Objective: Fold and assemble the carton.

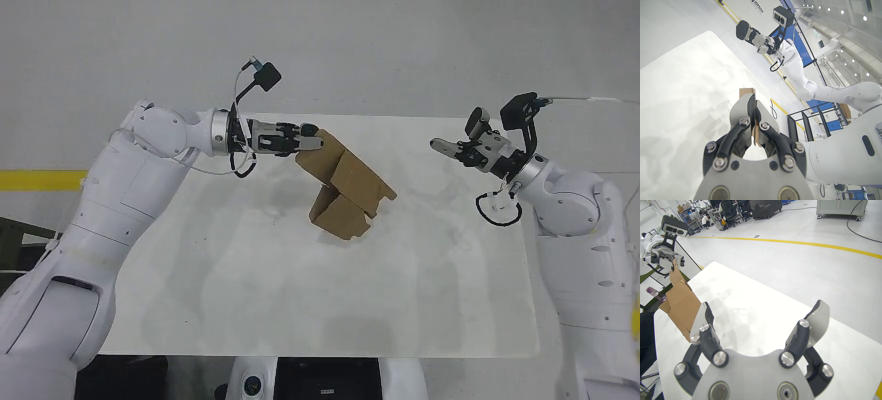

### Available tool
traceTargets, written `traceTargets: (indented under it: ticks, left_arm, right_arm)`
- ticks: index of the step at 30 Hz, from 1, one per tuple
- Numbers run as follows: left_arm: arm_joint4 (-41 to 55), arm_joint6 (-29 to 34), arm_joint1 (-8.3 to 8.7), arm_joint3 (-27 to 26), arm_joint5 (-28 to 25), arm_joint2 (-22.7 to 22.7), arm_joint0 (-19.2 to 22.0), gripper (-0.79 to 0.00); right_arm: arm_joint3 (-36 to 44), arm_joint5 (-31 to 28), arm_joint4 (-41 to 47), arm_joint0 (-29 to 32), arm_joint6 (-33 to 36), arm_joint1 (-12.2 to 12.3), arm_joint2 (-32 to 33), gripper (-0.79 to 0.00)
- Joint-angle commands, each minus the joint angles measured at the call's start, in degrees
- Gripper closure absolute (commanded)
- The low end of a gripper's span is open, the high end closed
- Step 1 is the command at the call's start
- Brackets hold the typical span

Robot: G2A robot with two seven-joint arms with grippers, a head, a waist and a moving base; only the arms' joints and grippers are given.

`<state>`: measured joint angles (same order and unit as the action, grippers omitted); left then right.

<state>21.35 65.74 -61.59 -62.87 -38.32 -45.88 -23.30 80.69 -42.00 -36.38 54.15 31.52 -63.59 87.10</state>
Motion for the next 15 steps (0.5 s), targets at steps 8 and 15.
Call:
traceTargets:
  ticks: [8,15]
  left_arm:
    - [0.21,1.5,0.82,-3.02,1.28,-0.9,-1.88,0.0]
    - [0.5,2.27,1.56,-4.56,2.05,-0.9,-2.53,0.0]
  right_arm:
    - [0.0,-0.63,2.2,0.79,0.78,0.05,-0.9,-0.785]
    - [-5.28,-8.37,18.15,-3.04,10.67,-0.02,-7.64,-0.785]
